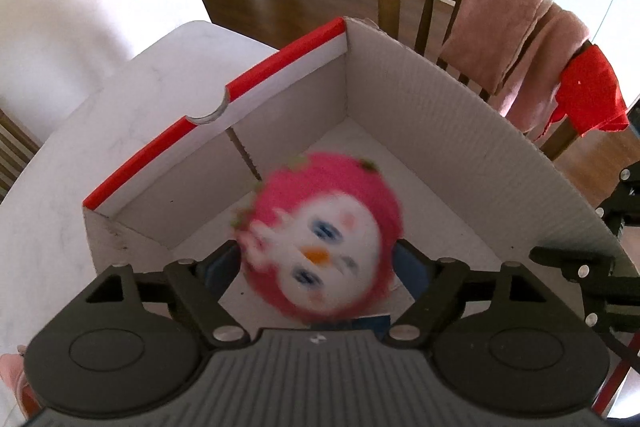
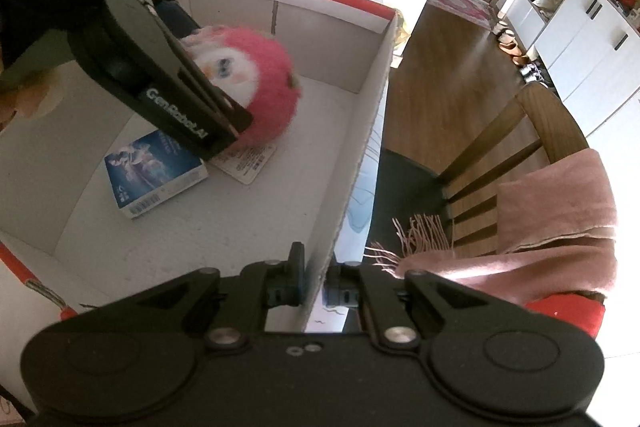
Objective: Organize objects
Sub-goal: 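Carry the plush toy into the box and release it beside the card, then move the left tool to the red folded umbrella and grasp it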
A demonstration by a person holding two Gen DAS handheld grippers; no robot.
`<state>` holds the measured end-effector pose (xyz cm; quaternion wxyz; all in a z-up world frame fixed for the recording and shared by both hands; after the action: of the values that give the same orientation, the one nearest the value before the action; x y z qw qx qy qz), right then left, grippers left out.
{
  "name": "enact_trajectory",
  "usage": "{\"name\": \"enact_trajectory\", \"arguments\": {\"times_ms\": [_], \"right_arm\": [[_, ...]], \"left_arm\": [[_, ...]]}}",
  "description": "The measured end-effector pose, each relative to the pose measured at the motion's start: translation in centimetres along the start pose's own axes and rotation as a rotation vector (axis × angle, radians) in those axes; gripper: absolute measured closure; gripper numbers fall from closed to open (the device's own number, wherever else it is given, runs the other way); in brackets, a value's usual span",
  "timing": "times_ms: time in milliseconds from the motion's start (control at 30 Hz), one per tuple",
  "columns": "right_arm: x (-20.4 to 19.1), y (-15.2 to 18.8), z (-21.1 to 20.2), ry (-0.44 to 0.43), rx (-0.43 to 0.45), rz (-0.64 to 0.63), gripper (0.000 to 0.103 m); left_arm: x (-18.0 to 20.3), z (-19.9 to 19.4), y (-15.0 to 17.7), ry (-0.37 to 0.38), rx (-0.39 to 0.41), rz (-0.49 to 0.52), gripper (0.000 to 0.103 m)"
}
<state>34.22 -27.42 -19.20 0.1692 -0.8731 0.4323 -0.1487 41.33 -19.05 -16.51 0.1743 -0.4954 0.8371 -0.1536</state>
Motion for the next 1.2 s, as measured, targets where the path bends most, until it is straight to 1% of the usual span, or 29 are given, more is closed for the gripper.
{"name": "enact_trajectory", "arguments": {"times_ms": [33,167,267,400,567,667,800,900,1067,1200], "right_arm": [[0.0,0.0,0.0,0.000,0.000,-0.001,0.097],[0.0,0.1,0.0,0.002,0.002,0.000,0.097],[-0.2,0.0,0.0,0.008,0.003,-0.008,0.097],[-0.4,0.1,-0.1,0.012,0.006,-0.027,0.097],[-0.5,0.1,-0.1,0.020,0.011,-0.052,0.096],[-0.6,-0.1,-0.1,0.024,0.009,-0.068,0.096],[-0.5,-0.4,0.0,0.021,0.003,-0.070,0.096],[-0.2,-0.4,0.2,0.026,0.001,-0.060,0.096],[-0.2,-0.4,0.3,0.034,-0.007,-0.052,0.096],[-0.2,-0.5,0.3,0.037,-0.013,-0.048,0.096]], "left_arm": [[-0.1,-0.2,0.1,-0.002,0.002,-0.006,0.017],[-0.9,-1.5,0.8,0.000,0.021,-0.051,0.017],[-1.2,-3.2,1.1,0.002,0.054,-0.093,0.017],[-2.3,-5.8,2.3,-0.007,0.083,-0.141,0.017],[-3.2,-8.7,4.6,-0.014,0.116,-0.215,0.017],[-3.6,-10.4,6.0,-0.019,0.139,-0.242,0.017],[-3.8,-11.4,7.0,-0.021,0.158,-0.273,0.017],[-4.3,-12.4,8.4,-0.019,0.172,-0.295,0.017],[-5.7,-14.1,11.0,-0.039,0.181,-0.336,0.017],[-7.5,-15.6,13.7,-0.055,0.195,-0.386,0.017]]}}
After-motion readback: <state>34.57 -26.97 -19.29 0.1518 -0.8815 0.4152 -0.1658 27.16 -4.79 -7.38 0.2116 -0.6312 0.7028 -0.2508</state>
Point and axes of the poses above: each gripper's, at about its wrist camera, not at the fingertips, and z roughly the way its jaws point, x to its right, y to its underside, the point moved 6 cm from there along z, roughly the way its jaws point, and after that the axes turned 2 degrees about z, right-handed, at the moved point
